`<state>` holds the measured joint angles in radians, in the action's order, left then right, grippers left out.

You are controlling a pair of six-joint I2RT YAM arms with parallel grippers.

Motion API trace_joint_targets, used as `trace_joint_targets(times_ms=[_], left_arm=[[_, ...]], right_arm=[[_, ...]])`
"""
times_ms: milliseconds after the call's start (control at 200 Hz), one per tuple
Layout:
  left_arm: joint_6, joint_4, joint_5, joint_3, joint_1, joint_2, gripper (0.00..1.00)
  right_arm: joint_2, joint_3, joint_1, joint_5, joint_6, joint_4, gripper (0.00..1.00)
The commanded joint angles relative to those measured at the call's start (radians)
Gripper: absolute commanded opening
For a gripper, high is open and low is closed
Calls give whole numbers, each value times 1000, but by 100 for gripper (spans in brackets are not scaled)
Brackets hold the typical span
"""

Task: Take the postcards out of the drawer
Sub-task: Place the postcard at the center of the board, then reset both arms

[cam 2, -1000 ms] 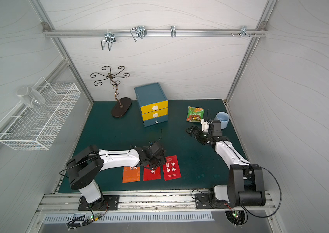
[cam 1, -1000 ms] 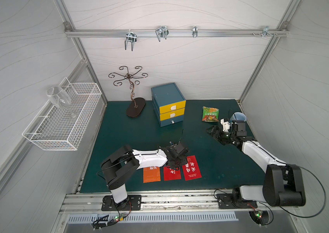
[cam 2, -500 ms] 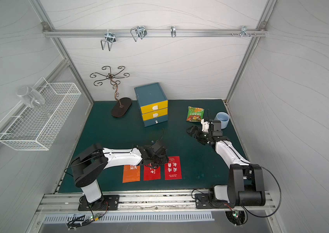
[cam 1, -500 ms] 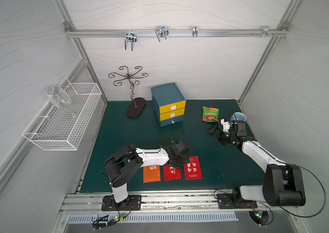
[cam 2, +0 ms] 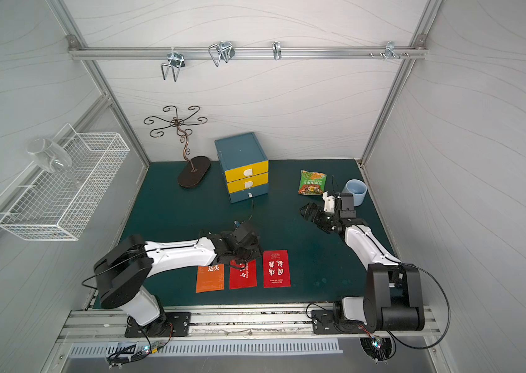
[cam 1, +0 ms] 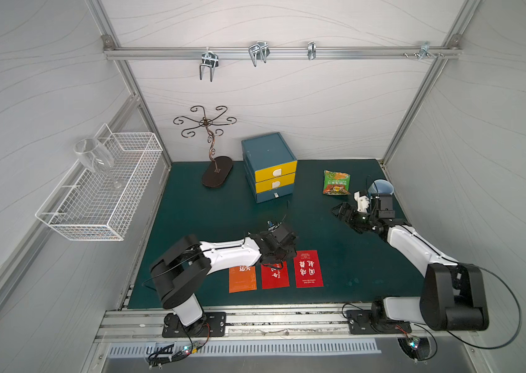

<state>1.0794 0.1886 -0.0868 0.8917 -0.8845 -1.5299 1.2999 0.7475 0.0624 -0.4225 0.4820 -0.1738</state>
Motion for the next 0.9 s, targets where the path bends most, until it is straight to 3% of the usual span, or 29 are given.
trace_joint_targets(times_ms=[0, 160, 215, 270, 305, 365, 430, 495, 590, 655, 685, 735, 795, 850, 895], left_arm=[[-173, 58, -161, -21, 121, 177, 47], [-589, 21, -385, -108, 393, 457, 97], [-762, -94, -407, -164, 512, 516, 98], [-969, -267, -362, -252, 630, 546, 99], [-1036, -355, -341, -294, 705, 546, 99], [-980, -404, -297, -333, 832, 519, 99], [-883, -467, -131, -362, 930, 451, 99], [-892, -502, -105, -372, 940, 352, 99], [-875, -603, -168, -415, 940, 226, 99], [-902, -769, -179, -457, 941, 161, 99], [-892, -739, -149, -442, 941, 167, 99], [-945, -858, -112, -463, 940, 132, 99], [-955, -987, -98, -486, 944, 49, 99], [-1027, -1133, -18, -494, 932, -52, 99], [-1036, -949, 17, -452, 923, -9, 99]], right_arm=[[-82, 27, -9, 119, -71, -35, 99], [-181, -56, -15, 326, -165, 110, 99], [-189, -110, -15, 390, -264, 219, 99], [-167, -175, -19, 484, -323, 356, 99], [-138, -208, -27, 501, -373, 431, 99], [-75, -239, -33, 525, -408, 519, 99], [21, -264, -36, 534, -406, 639, 99], [135, -291, -40, 542, -395, 820, 99], [214, -249, -47, 481, -379, 825, 99], [215, -257, -12, 483, -428, 825, 99], [238, -292, -1, 482, -441, 910, 99], [296, -360, 2, 477, -449, 1117, 99], [247, -353, -1, 472, -444, 1023, 99], [285, -350, -6, 447, -450, 1081, 99], [271, -317, -4, 432, -456, 996, 99]])
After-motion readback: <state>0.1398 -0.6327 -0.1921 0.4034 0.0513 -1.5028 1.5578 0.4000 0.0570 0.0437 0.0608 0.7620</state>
